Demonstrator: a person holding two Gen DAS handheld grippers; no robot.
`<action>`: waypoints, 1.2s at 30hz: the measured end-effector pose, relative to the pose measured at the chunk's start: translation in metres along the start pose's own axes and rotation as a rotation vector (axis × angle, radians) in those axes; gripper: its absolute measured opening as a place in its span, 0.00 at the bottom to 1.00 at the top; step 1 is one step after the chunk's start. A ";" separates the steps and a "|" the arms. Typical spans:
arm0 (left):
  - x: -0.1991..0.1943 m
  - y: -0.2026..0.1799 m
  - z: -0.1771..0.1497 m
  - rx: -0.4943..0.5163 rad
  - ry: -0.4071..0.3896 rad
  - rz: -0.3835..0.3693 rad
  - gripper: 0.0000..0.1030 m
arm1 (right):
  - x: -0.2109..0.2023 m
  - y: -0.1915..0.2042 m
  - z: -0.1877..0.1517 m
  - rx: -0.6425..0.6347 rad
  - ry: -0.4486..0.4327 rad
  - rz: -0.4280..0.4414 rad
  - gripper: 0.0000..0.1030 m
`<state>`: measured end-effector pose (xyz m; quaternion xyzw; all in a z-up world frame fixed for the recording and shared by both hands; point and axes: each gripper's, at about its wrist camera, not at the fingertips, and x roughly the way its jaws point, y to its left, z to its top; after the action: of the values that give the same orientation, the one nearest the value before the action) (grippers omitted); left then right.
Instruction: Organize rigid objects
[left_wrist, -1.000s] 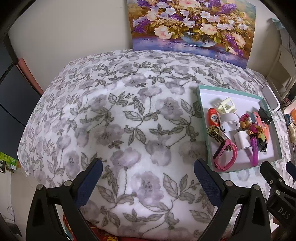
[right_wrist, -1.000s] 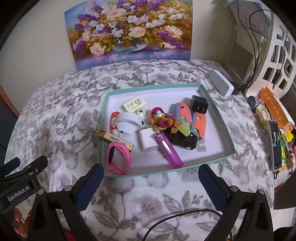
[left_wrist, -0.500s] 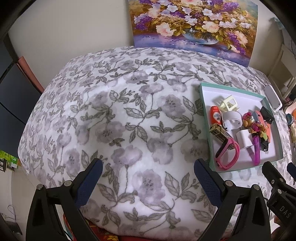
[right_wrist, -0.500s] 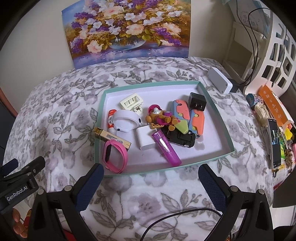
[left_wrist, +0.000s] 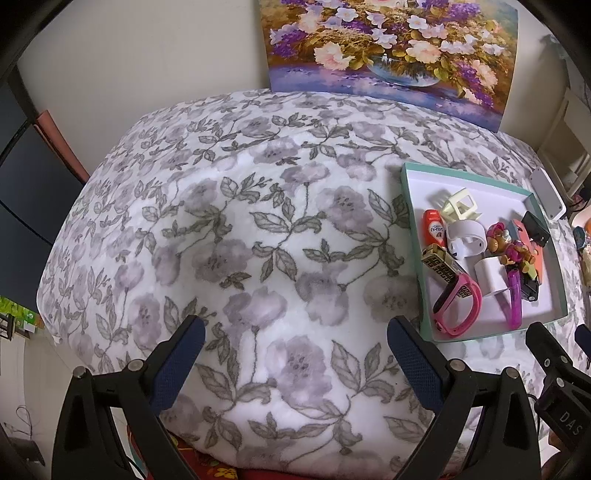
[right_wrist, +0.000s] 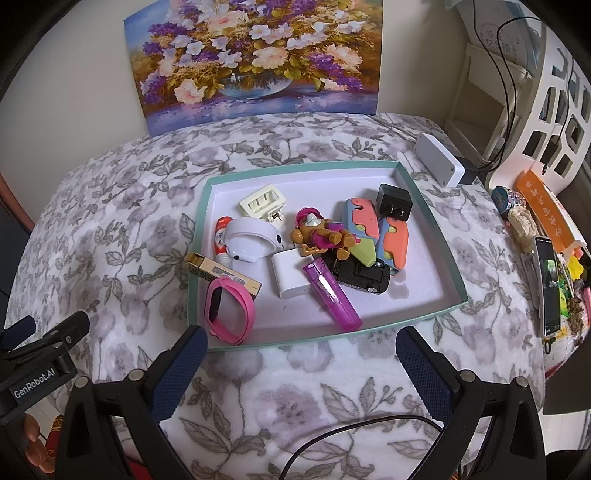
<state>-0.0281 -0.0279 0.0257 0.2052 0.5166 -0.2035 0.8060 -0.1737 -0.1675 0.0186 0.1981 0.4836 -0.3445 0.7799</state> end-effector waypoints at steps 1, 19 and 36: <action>0.000 0.000 0.000 0.000 0.000 0.000 0.96 | 0.000 0.000 0.000 0.000 0.000 0.000 1.00; 0.000 0.001 -0.001 0.006 -0.002 -0.005 0.96 | 0.001 0.001 -0.001 -0.001 0.003 -0.003 1.00; -0.001 -0.001 0.000 0.003 0.003 0.000 0.96 | 0.002 0.001 -0.001 -0.002 0.005 -0.004 1.00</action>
<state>-0.0292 -0.0291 0.0269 0.2069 0.5173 -0.2041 0.8050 -0.1727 -0.1667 0.0169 0.1973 0.4862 -0.3452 0.7782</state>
